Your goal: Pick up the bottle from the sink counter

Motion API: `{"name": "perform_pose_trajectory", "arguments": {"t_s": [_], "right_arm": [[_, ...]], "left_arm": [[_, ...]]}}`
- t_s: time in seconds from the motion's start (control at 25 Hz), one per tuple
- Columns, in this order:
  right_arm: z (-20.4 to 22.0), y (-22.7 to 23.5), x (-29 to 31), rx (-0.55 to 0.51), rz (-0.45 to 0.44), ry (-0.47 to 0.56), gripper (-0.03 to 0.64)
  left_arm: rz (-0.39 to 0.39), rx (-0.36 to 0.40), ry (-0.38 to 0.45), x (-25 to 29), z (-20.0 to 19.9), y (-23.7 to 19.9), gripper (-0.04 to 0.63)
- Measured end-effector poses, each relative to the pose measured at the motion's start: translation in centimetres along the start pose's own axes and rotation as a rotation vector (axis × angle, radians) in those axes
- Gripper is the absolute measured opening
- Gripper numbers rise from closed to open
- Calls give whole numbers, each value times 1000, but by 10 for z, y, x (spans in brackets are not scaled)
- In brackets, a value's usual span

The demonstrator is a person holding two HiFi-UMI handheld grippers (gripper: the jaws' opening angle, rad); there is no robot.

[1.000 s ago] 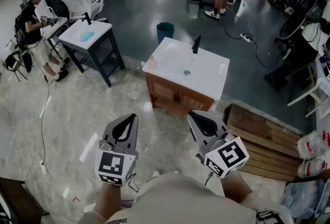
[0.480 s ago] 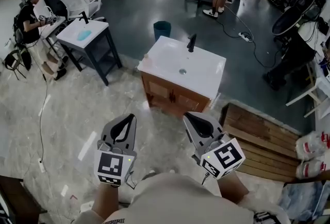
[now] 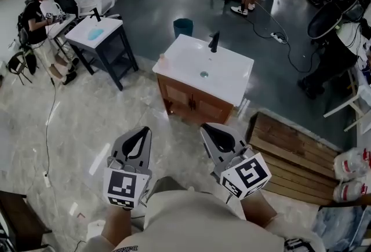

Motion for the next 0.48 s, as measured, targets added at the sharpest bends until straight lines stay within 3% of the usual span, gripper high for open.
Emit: {"name": "perform_pose_trajectory", "arguments": {"t_s": [0.36, 0.48], "right_arm": [[13, 12, 8, -5, -5, 6, -3], [22, 14, 16, -8, -8, 4, -2]], "left_arm": [[-14, 20, -2, 12, 3, 0, 6], [8, -22, 8, 20, 7, -5, 6]]}}
Point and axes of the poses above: the fingertips, and each gripper's own axes: x forward along the fingers, y to its right, z out of its underside, the point moved 8 cm from there along -x, backward along the fingers, and after that the axes turned 14 degrees about -x, right-handed, at the moved point
